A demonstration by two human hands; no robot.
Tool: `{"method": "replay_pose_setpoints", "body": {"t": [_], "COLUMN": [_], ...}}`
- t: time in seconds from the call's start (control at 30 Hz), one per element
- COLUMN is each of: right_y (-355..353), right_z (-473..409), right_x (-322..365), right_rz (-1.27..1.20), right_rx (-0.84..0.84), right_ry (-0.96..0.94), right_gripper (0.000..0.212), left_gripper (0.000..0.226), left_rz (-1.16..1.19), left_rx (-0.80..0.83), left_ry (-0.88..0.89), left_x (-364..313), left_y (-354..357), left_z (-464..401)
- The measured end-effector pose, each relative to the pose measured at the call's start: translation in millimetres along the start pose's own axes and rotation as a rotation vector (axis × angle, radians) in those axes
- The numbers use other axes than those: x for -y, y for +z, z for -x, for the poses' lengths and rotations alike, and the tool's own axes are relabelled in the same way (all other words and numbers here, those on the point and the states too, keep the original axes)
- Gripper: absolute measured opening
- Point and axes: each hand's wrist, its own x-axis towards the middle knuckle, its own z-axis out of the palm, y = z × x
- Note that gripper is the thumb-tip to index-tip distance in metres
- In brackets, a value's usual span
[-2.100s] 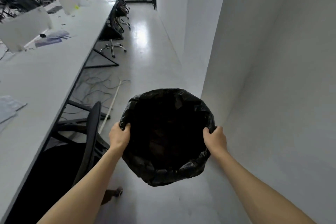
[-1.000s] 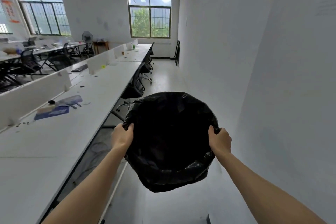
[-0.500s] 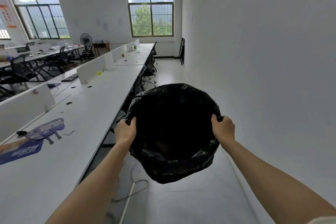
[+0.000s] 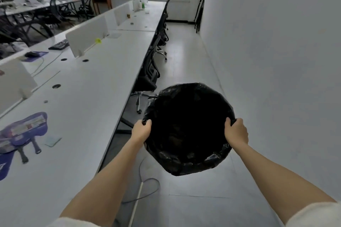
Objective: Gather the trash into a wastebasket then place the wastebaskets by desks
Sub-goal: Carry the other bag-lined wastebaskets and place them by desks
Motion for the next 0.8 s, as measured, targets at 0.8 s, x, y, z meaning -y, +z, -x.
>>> {"method": "replay_pose_setpoints", "body": {"t": [0.8], "right_y": [410.0], "right_z": [-404.1], "right_x": [17.5], "right_rz": [0.275], "right_rx": [0.363], "right_ry": [0.510], "right_gripper": [0.042], "left_gripper": [0.039], "left_rz": [-0.059], "left_rx": [0.107], "left_ry": [-0.583], "left_x": [85.2], "left_y": [178.1], "left_z": [-523.5]}}
